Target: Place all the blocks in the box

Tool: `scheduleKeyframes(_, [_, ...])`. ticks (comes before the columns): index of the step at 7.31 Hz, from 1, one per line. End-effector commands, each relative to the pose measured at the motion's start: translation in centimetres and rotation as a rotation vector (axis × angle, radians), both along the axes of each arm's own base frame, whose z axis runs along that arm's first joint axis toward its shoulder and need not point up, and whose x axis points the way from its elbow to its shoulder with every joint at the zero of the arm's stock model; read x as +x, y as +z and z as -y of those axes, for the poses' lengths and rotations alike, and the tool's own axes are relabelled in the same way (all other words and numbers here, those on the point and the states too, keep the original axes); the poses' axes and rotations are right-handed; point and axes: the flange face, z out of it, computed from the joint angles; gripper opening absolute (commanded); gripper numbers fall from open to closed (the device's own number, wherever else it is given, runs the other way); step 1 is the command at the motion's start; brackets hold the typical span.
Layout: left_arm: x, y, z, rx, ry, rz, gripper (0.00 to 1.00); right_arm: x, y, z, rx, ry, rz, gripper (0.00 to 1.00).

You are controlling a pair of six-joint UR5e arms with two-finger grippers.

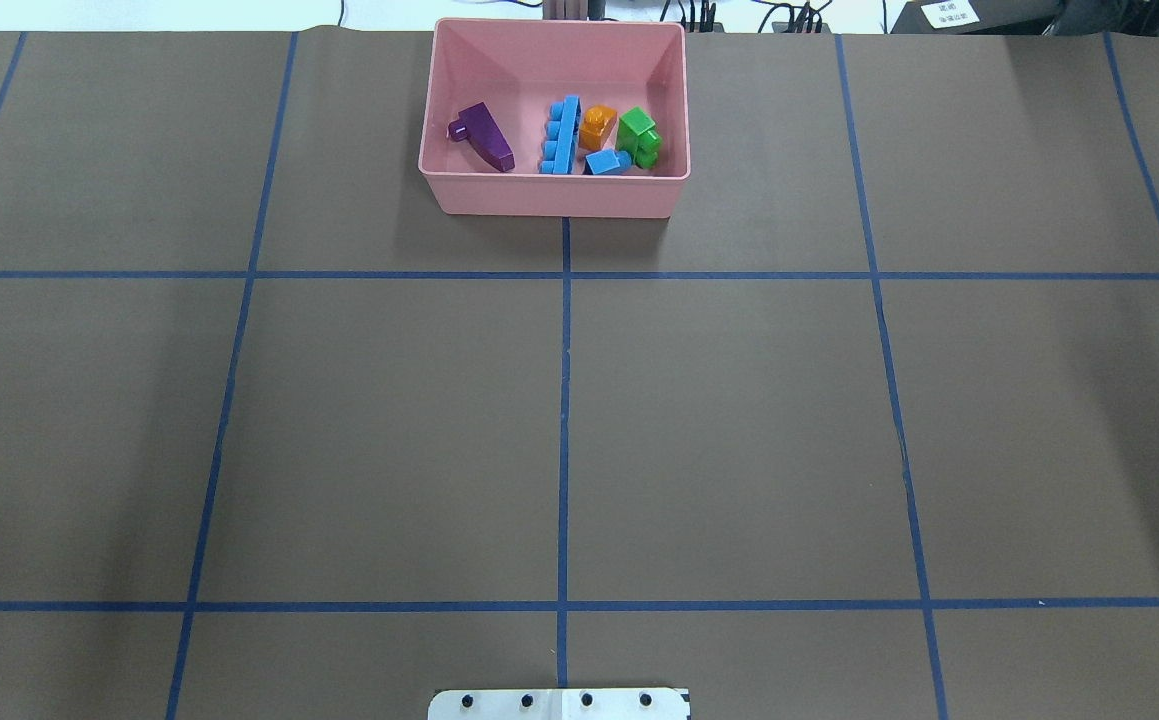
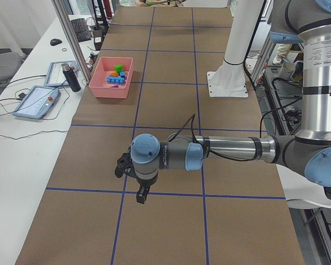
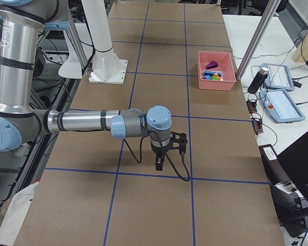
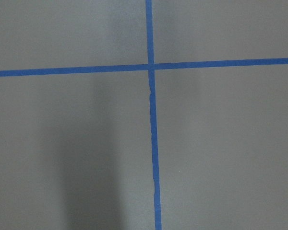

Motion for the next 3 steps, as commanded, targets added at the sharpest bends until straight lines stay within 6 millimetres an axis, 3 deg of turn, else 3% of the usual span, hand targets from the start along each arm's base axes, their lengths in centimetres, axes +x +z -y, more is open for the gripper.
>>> scheduleKeyframes(1, [-0.06, 0.07, -0.09, -0.002, -0.001, 0.0, 1.0, 0.0, 0.0, 0.05, 0.0, 0.0, 0.0, 1.0])
scheduleKeyframes(3, [0.0, -0.22, 0.02, 0.004, 0.0, 0.0, 1.0, 0.0, -0.02, 0.06, 0.002, 0.0, 0.0, 1.0])
